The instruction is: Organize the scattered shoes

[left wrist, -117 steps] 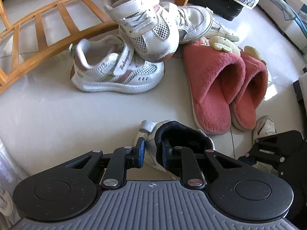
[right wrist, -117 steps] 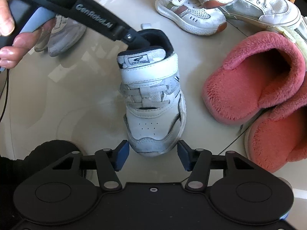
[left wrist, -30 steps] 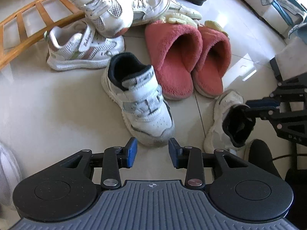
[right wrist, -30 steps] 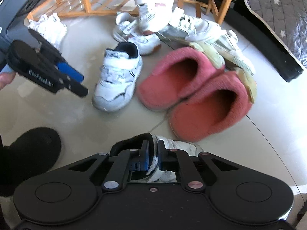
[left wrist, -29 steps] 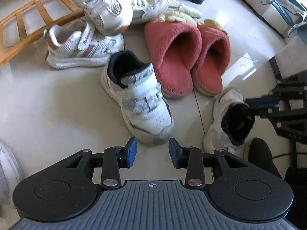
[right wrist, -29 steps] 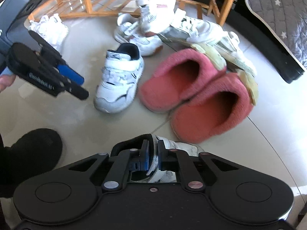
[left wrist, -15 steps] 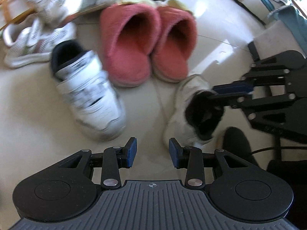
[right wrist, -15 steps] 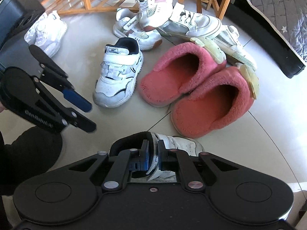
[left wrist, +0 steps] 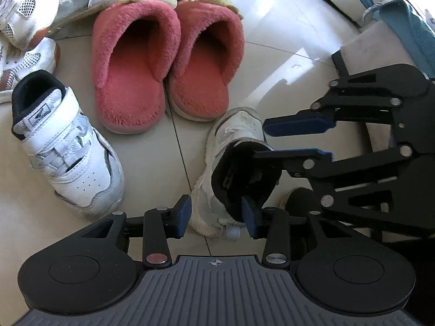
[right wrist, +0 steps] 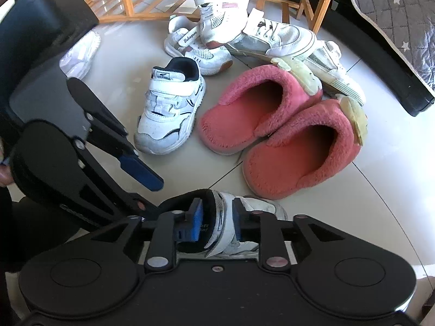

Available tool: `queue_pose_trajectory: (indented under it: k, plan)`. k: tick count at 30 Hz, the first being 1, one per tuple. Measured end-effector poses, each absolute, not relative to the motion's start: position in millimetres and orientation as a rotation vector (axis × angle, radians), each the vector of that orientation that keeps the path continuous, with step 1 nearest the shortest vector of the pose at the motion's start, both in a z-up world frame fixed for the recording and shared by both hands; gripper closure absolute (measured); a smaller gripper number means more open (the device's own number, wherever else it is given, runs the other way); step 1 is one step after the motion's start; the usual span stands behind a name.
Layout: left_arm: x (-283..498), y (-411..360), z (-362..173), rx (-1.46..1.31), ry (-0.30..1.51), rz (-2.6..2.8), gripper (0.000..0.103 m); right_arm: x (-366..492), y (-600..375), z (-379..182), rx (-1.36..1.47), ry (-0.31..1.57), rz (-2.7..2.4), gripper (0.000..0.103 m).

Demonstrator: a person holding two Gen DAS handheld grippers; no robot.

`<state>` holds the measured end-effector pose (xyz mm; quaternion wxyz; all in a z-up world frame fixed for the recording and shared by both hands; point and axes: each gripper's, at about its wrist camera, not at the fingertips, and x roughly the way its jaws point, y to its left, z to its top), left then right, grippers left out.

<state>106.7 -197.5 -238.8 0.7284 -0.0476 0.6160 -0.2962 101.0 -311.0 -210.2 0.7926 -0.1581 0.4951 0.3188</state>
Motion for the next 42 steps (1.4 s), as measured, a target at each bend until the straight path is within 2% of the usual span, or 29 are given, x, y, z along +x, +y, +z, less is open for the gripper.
queue_pose_trajectory:
  k: [4,13,21,35,42]
  plan:
    - [110,-206,-244,-0.093,1.379,-0.647,0.072,104,-314,-210,-0.332,1.061,0.664,0.063]
    - [114,-202,-238,-0.004,1.352,-0.616,0.087,106,-318,-211,-0.326,1.061,0.654,0.047]
    - [110,-172,-232,0.04,1.358,-0.576,0.088,111,-321,-209,-0.209,1.097,0.695,0.044]
    - [102,-108,-216,0.107,1.379,-0.509,0.088,107,-288,-220,-0.266,1.096,0.78,0.044]
    - [103,-89,-212,0.146,1.393,-0.508,0.089,99,-266,-236,-0.289,1.15,0.888,0.038]
